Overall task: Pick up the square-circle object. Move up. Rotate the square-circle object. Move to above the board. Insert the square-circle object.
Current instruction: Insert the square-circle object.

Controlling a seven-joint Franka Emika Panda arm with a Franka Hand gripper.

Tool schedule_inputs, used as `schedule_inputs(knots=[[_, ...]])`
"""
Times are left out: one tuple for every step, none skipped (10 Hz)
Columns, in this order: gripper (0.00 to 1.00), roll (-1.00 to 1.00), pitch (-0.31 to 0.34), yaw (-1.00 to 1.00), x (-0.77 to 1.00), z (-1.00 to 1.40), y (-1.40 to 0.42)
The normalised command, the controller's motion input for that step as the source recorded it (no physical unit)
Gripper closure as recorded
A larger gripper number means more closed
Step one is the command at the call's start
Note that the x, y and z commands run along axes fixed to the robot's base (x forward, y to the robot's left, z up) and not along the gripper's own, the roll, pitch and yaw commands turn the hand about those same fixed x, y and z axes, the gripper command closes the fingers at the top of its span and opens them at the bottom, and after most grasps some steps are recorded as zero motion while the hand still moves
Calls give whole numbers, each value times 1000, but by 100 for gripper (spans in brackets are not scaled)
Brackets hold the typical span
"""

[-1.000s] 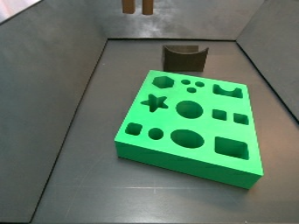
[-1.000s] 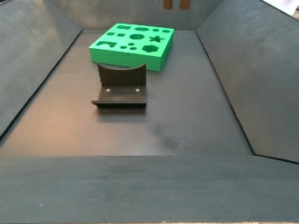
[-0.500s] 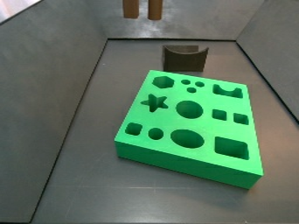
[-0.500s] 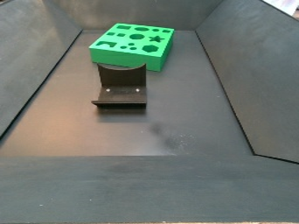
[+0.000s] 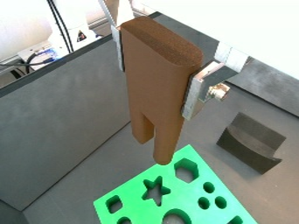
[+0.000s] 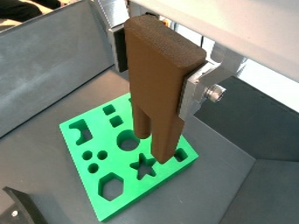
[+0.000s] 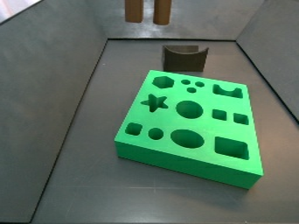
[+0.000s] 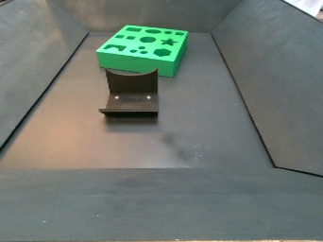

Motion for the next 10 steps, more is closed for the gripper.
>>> schedule_inputs(knots=[[100, 0, 0, 0, -180, -706, -134], [100, 23, 0, 106, 0, -1000, -543], [100, 0, 0, 240, 17, -1000, -577], [100, 0, 0, 191, 0, -1000, -620], [100, -17, -31, 0, 51, -1000, -337], [100, -51, -59, -3, 57, -1000, -163], [100, -51, -34, -129, 126, -957, -57], [100, -87, -3, -186, 100, -800, 0], [100, -161, -63, -197, 106, -566, 0], [100, -97, -51, -277, 86, -371, -91]])
